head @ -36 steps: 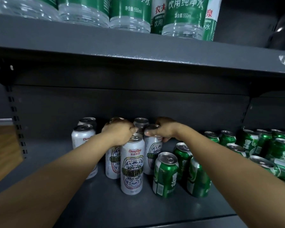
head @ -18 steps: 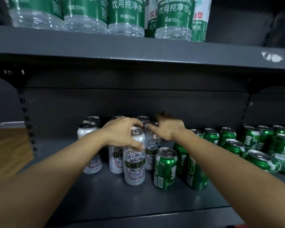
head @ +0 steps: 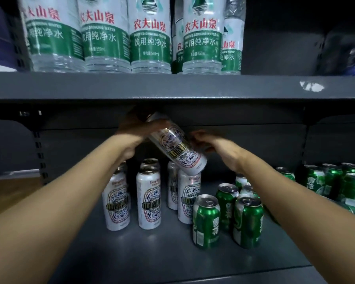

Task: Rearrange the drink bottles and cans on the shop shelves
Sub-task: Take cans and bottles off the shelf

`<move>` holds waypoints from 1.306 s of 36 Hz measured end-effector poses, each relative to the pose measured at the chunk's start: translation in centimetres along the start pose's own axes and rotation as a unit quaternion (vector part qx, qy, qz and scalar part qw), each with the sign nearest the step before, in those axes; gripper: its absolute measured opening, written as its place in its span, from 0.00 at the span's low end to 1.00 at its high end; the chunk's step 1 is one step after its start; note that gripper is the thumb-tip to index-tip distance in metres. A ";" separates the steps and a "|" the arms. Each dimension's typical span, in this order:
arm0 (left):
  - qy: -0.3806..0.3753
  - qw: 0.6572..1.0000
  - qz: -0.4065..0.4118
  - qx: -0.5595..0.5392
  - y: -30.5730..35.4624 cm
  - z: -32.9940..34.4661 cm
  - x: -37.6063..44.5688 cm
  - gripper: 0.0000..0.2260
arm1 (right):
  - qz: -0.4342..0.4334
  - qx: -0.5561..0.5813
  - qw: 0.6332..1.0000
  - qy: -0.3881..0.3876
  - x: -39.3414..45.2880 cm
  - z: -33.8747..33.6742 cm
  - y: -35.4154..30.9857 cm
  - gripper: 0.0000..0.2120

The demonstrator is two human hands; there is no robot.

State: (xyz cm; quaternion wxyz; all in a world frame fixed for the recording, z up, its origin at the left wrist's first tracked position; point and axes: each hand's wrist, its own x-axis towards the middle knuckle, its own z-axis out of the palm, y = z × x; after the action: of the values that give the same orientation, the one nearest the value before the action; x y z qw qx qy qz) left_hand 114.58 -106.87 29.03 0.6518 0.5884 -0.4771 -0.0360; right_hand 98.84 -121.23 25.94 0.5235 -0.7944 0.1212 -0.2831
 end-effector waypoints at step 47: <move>-0.320 0.805 -0.003 0.500 -8.0 6.9 -0.2 0.36 | 0.207 -0.446 0.866 0.089 5.8 -1.8 12.1 0.57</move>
State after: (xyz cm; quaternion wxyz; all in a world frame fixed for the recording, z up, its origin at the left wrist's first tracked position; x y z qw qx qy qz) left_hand 113.99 -114.28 21.49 0.0779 0.7895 -0.6085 0.0189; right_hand 103.73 -130.57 17.47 0.1469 -0.8715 0.4421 -0.1534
